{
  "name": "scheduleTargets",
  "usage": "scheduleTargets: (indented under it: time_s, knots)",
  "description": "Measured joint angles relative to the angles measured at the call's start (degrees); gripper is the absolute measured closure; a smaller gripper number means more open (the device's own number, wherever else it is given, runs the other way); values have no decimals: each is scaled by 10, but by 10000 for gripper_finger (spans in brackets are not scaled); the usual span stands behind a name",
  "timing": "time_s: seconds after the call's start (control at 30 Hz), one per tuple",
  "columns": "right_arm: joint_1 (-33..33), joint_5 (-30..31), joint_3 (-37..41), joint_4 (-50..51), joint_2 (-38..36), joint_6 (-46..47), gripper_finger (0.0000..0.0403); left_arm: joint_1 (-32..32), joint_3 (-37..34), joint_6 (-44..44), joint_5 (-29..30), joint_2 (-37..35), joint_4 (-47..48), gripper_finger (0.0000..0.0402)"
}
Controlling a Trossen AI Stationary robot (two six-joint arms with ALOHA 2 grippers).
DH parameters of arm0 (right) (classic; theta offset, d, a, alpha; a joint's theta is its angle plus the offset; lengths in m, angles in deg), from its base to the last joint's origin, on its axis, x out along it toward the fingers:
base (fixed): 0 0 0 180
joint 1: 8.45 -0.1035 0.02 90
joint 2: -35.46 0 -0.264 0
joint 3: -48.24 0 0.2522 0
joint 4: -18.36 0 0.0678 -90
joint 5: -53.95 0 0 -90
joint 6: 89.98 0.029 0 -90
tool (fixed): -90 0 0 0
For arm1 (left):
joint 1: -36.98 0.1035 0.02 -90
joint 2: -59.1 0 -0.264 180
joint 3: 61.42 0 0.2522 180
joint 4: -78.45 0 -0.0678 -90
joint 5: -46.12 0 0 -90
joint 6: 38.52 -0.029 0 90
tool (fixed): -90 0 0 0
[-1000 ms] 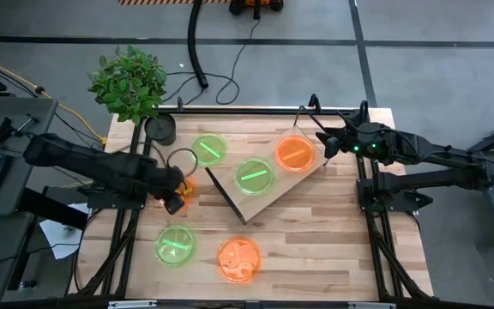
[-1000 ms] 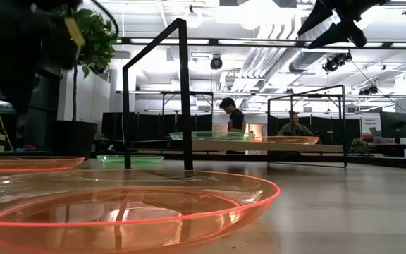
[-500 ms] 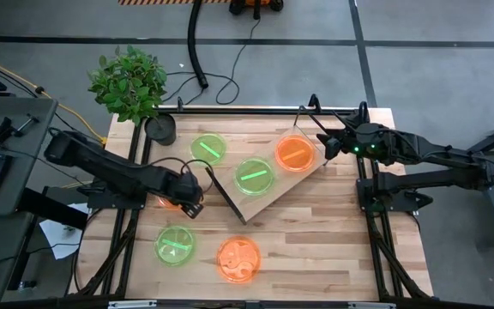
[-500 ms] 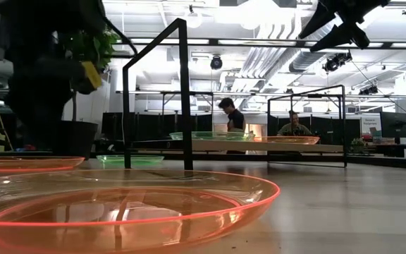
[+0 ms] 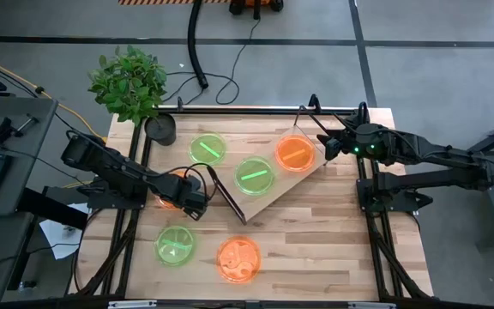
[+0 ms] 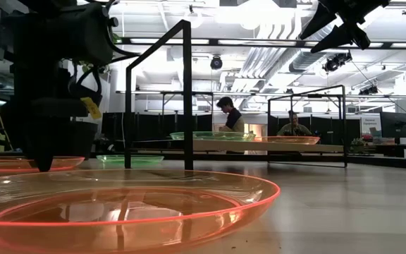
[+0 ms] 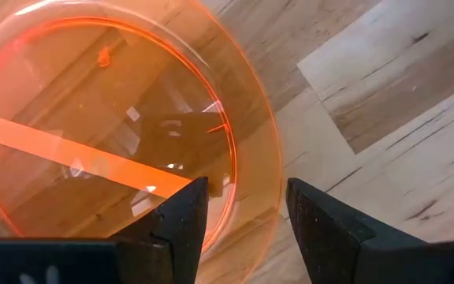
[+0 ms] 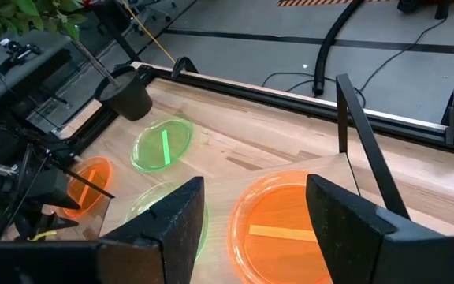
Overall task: Place and stack plates onto a shelf
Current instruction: Stack the top orange plate on the top of the orange plate on the shelf
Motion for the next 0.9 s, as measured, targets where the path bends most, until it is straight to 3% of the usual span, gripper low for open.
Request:
scheduleTargets:
  time_s: [0.13, 0.33, 0.6, 0.9]
  knots:
    - [0, 0, 0, 0, 0, 9, 197, 2, -1, -3, -5, -2, -1, 257]
    - [0, 0, 0, 1, 0, 7, 197, 0, -5, -39, -34, -38, 8, 386]
    - [0, 0, 0, 2, 0, 3, 197, -19, -4, -63, -97, -173, 74, 400]
    - [0, 1, 0, 0, 0, -2, 197, -31, 37, -113, -247, -359, 97, 401]
